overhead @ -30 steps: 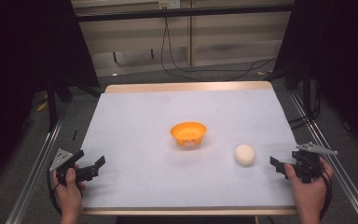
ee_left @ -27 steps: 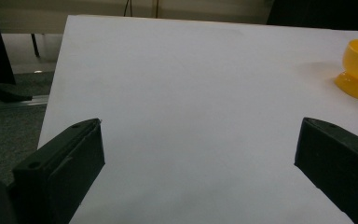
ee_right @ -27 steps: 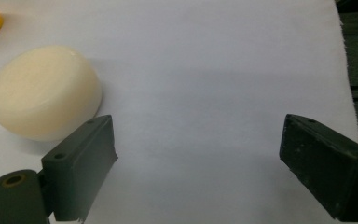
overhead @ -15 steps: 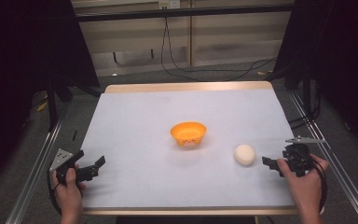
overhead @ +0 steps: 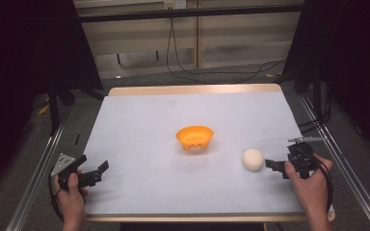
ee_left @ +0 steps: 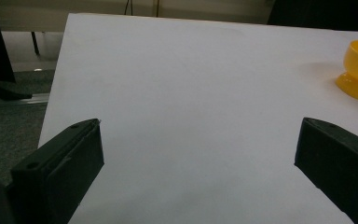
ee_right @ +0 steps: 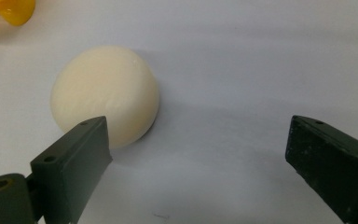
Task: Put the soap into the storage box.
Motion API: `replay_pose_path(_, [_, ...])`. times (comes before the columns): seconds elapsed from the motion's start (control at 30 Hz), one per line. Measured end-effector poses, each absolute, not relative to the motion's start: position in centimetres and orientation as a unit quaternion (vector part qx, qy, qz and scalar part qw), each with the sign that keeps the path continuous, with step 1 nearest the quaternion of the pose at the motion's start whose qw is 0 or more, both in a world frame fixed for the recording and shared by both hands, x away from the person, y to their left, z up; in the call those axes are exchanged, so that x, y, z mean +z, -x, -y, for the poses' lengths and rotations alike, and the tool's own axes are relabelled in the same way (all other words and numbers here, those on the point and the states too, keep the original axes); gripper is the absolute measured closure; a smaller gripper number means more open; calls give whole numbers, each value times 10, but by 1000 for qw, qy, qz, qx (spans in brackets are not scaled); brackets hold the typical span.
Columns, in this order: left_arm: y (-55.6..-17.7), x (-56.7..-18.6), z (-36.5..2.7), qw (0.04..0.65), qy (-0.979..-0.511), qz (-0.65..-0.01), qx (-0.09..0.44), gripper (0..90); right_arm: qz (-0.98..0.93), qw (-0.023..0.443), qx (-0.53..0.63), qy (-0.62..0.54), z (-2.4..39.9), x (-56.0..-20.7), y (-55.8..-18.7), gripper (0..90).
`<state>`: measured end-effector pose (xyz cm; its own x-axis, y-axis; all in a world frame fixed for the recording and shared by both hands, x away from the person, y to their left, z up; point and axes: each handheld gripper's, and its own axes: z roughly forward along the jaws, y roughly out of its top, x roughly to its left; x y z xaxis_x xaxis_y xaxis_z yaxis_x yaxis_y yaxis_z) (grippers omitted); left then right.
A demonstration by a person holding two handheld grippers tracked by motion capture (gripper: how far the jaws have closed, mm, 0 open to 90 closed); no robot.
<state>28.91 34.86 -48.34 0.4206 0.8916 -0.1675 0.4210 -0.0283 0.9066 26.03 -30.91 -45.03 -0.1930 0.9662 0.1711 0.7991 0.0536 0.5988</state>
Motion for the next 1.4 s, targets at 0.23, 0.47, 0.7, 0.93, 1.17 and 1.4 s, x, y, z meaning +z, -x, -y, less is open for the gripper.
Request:
replay_pose_path(0.23, [-289, -484, -348, 505, -674, -486, 234, 9, -708, 136, 301, -624, 304, -450, -259, 58])
replay_pose_path(0.47, [-289, -484, -347, 504, -675, -486, 233, 9, -713, 114, 317, -615, 296, -455, -260, 22])
replay_pose_path(0.7, [-289, -483, -348, 501, -677, -485, 235, 9, -715, 109, 313, -616, 282, -459, -265, 12])
replay_pose_path(0.93, [-289, -483, -348, 501, -678, -485, 235, 9, -715, 107, 310, -617, 267, -461, -270, 5])
replay_pose_path(1.17, [-290, -483, -348, 501, -678, -485, 234, 9, -711, 116, 306, -622, 256, -464, -274, 12])
replay_pose_path(1.4, [-290, -483, -348, 501, -678, -484, 234, 9, -694, 131, 311, -636, 250, -463, -277, 49])
